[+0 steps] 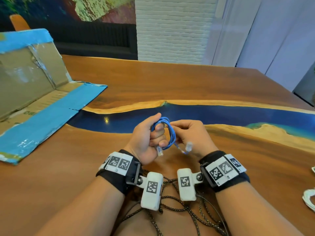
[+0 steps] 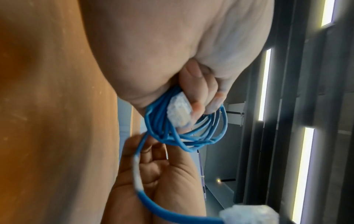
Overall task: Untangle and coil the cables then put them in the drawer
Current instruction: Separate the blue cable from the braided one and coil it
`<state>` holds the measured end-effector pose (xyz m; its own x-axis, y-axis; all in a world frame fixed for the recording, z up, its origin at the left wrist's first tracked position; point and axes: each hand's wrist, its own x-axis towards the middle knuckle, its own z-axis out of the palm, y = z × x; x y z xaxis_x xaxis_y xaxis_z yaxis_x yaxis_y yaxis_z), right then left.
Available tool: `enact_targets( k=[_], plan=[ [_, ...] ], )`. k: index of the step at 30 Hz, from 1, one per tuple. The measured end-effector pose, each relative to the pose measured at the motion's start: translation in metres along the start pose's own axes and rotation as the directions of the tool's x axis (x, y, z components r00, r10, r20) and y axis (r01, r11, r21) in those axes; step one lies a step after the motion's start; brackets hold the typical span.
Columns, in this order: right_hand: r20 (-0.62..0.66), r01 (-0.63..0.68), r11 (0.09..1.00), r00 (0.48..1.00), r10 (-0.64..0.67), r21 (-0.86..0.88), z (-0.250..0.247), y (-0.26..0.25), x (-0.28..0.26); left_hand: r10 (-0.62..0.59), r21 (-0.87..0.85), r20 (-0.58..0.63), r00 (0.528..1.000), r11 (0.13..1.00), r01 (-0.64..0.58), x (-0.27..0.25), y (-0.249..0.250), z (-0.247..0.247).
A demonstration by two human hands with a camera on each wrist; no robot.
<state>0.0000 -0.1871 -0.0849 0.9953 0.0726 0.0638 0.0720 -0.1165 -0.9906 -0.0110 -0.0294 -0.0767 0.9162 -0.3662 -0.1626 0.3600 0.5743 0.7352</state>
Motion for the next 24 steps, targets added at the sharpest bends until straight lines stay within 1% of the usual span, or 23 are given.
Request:
enact_targets(
  k=[3,6,7,8,10,13,16,18,20,22,24],
  plan=[
    [0.068,-0.099,0.978,0.994,0.088,0.184,0.009,0.008,-0.002,0.005,0.033,-0.050,0.999,0.999,-0.003,0.005,-0.002,-0.004],
    [0.165,-0.175,0.913,0.979,0.121,0.368,0.014,0.011,-0.007,0.038,0.130,-0.138,0.990,0.991,-0.020,0.008,-0.004,-0.004],
    [0.190,-0.173,0.908,0.976,0.107,0.381,0.014,0.012,-0.008,0.050,0.166,-0.166,0.985,0.986,-0.022,0.009,-0.004,-0.004],
    [0.200,-0.146,0.926,0.977,0.080,0.347,0.014,0.013,-0.009,0.059,0.199,-0.191,0.980,0.980,-0.020,0.009,-0.004,-0.003],
    [0.182,-0.069,0.970,0.983,0.026,0.233,0.014,0.016,-0.009,0.083,0.262,-0.213,0.974,0.965,-0.025,0.009,-0.004,0.000],
    [0.063,-0.028,0.990,0.998,0.019,0.137,0.016,0.021,-0.005,0.130,0.323,-0.210,0.969,0.945,-0.057,0.011,-0.004,0.002],
    [-0.025,-0.022,0.991,0.999,0.026,0.134,0.020,0.023,-0.005,0.151,0.359,-0.198,0.969,0.931,-0.072,0.012,-0.003,0.001],
    [-0.052,-0.010,0.986,0.999,0.018,0.168,0.021,0.022,-0.007,0.156,0.370,-0.179,0.971,0.925,-0.080,0.013,-0.004,-0.001],
    [-0.051,0.001,0.964,0.999,0.013,0.265,0.021,0.022,-0.007,0.166,0.386,-0.168,0.972,0.918,-0.091,0.015,-0.004,-0.003],
    [-0.006,-0.018,0.919,1.000,0.022,0.394,0.022,0.020,-0.008,0.170,0.389,-0.178,0.969,0.917,-0.089,0.014,-0.002,-0.004],
    [0.089,-0.083,0.847,0.995,0.042,0.525,0.020,0.017,-0.010,0.166,0.389,-0.194,0.967,0.918,-0.079,0.013,0.001,-0.007]
  ],
)
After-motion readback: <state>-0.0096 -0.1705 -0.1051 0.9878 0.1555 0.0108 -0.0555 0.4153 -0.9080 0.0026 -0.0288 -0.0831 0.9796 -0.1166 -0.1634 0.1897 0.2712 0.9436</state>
